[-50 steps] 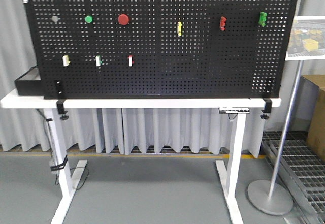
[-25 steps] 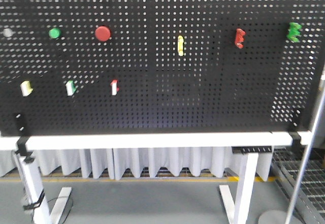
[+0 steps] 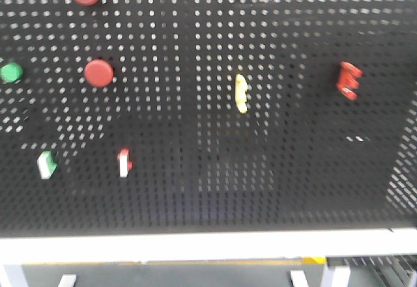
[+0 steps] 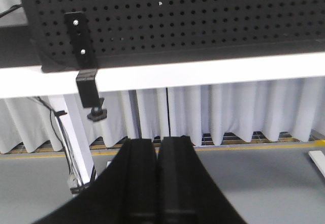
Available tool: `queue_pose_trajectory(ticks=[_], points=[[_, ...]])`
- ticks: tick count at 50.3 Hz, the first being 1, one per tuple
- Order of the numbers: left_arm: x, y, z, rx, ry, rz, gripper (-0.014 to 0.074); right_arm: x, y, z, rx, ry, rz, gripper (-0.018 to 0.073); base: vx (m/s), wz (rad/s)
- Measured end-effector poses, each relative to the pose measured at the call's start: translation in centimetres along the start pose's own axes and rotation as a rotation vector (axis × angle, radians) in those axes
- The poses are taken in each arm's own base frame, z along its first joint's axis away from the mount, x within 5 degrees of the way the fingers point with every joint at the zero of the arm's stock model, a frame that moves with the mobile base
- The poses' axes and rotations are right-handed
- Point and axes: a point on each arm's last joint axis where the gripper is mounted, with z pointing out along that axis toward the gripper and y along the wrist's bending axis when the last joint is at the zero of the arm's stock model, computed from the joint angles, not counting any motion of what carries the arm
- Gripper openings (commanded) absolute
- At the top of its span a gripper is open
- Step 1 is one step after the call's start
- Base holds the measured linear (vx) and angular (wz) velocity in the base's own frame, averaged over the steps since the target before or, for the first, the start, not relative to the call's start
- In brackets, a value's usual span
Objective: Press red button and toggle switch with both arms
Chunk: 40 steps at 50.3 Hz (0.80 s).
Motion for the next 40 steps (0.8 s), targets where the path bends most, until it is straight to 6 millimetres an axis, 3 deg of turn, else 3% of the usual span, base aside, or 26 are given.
queue_pose_trajectory(ticks=[40], points=[[0.00,0.00,0.00,0.000,0.000,0.000,0.0001,0.00,0.00,0.00,0.000,0.000,0.000,-0.0003,0.11,0.01]])
